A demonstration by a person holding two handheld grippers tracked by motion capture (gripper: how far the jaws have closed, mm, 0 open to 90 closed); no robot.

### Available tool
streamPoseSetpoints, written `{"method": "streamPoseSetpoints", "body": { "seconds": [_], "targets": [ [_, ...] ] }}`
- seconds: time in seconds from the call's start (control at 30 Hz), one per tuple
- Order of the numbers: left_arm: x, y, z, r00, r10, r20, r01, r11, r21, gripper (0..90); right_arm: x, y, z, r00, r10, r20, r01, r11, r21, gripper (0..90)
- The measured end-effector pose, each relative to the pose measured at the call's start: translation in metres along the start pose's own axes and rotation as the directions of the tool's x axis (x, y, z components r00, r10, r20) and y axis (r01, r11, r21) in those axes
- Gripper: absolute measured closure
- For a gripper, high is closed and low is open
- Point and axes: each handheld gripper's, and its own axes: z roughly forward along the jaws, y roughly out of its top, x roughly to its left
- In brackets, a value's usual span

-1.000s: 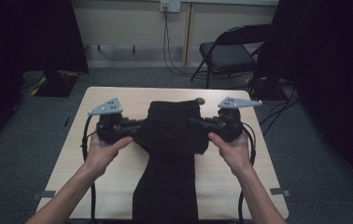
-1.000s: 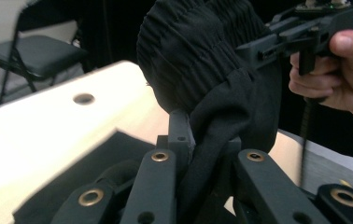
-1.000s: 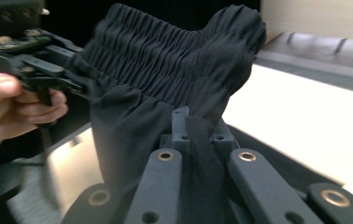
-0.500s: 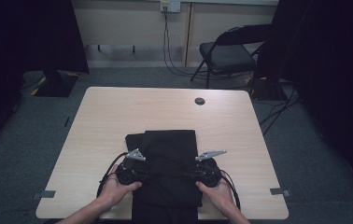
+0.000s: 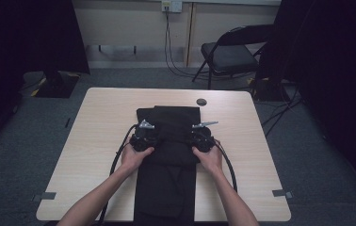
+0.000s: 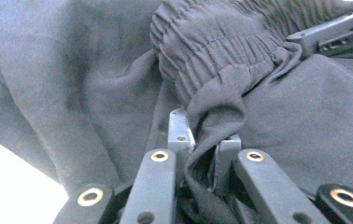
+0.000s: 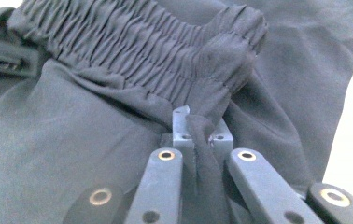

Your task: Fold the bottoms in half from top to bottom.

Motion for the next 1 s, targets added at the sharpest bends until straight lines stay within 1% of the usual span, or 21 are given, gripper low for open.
{"method": "streamPoseSetpoints", "body": {
  "seconds": [0.03,0.07,0.13,0.17,0.27,0.33,0.37,0.4,0.47,0.53,0.57,0.63,0.7,0.73,0.77,0.8,0.87,0.9,0.93,0.97,1.0],
  "targets": [
    [0.004,0.003,0.002,0.9999,0.008,0.006,-0.008,0.9999,0.007,81.9,-0.004,0.004,0.003,1.0,0.008,-0.002,-0.008,1.0,-0.004,85.6],
    [0.006,0.005,0.003,0.9999,0.002,0.014,-0.002,1.0,-0.001,81.8,-0.008,0.007,0.005,0.9999,0.013,-0.011,-0.013,1.0,-0.004,85.6],
    [0.01,0.009,0.002,0.9996,0.01,0.028,-0.009,0.9999,-0.013,81.8,-0.014,0.012,0.007,0.9996,0.024,-0.018,-0.024,1.0,-0.013,85.5],
    [0.011,0.01,0.0,0.9992,0.002,0.039,-0.002,0.9999,-0.016,81.9,-0.016,0.013,0.007,0.999,0.031,-0.031,-0.031,0.999,-0.015,85.5],
    [0.008,0.01,-0.012,0.9975,0.007,0.07,-0.002,0.9979,-0.064,82.1,-0.016,0.015,-0.003,0.9983,0.023,-0.053,-0.026,0.998,-0.055,85.5],
    [0.002,0.012,-0.027,0.9954,0.035,0.089,-0.027,0.9958,-0.088,82.1,-0.012,0.016,-0.018,0.9967,0.009,-0.08,-0.017,0.995,-0.098,85.5],
    [-0.001,0.013,-0.033,0.9945,0.046,0.094,-0.036,0.9943,-0.101,82.2,-0.009,0.017,-0.028,0.9954,-0.003,-0.096,-0.009,0.993,-0.12,85.5],
    [-0.004,0.015,-0.042,0.9933,0.047,0.106,-0.034,0.9921,-0.121,82.2,-0.007,0.017,-0.035,0.994,-0.013,-0.109,-0.002,0.991,-0.136,85.5],
    [-0.013,0.021,-0.061,0.9883,0.077,0.132,-0.055,0.9847,-0.166,82.3,-0.001,0.017,-0.056,0.99,-0.034,-0.137,0.01,0.985,-0.171,85.5],
    [-0.021,0.026,-0.074,0.9852,0.088,0.147,-0.059,0.9802,-0.189,82.4,0.004,0.018,-0.071,0.9874,-0.041,-0.153,0.01,0.98,-0.198,85.5],
    [-0.026,0.029,-0.081,0.9836,0.108,0.144,-0.078,0.9768,-0.199,82.4,0.007,0.019,-0.08,0.9862,-0.047,-0.159,0.012,0.977,-0.214,85.5],
    [-0.036,0.033,-0.094,0.9796,0.132,0.151,-0.097,0.9699,-0.224,82.4,0.014,0.021,-0.097,0.9836,-0.06,-0.17,0.017,0.97,-0.244,85.6],
    [-0.046,0.033,-0.107,0.9746,0.16,0.157,-0.118,0.9622,-0.245,82.4,0.022,0.021,-0.114,0.9793,-0.095,-0.179,0.043,0.961,-0.273,85.5],
    [-0.051,0.031,-0.115,0.9702,0.184,0.158,-0.14,0.9562,-0.257,82.3,0.025,0.019,-0.122,0.9777,-0.11,-0.179,0.056,0.957,-0.286,85.5],
    [-0.054,0.029,-0.118,0.9676,0.192,0.164,-0.147,0.9561,-0.254,82.2,0.028,0.015,-0.132,0.9753,-0.124,-0.182,0.065,0.951,-0.302,85.4],
    [-0.057,0.025,-0.123,0.9654,0.194,0.175,-0.146,0.9565,-0.253,82.1,0.03,0.011,-0.136,0.9733,-0.138,-0.183,0.077,0.949,-0.307,85.3],
    [-0.063,0.011,-0.126,0.9579,0.212,0.193,-0.163,0.9565,-0.242,81.6,0.034,-0.003,-0.144,0.968,-0.163,-0.191,0.099,0.947,-0.306,84.6],
    [-0.066,0.002,-0.124,0.956,0.216,0.199,-0.171,0.9604,-0.22,81.5,0.037,-0.012,-0.145,0.9645,-0.172,-0.2,0.108,0.949,-0.296,84.5],
    [-0.069,-0.007,-0.12,0.9528,0.217,0.213,-0.179,0.9667,-0.183,81.3,0.039,-0.021,-0.144,0.962,-0.183,-0.203,0.123,0.953,-0.278,84.4],
    [-0.073,-0.016,-0.116,0.9497,0.23,0.213,-0.201,0.9681,-0.15,80.9,0.042,-0.03,-0.141,0.9618,-0.188,-0.199,0.135,0.958,-0.251,84.4],
    [-0.075,-0.024,-0.111,0.9473,0.235,0.218,-0.212,0.9695,-0.123,80.7,0.044,-0.038,-0.136,0.9617,-0.192,-0.196,0.148,0.964,-0.22,84.4]
  ]
}}
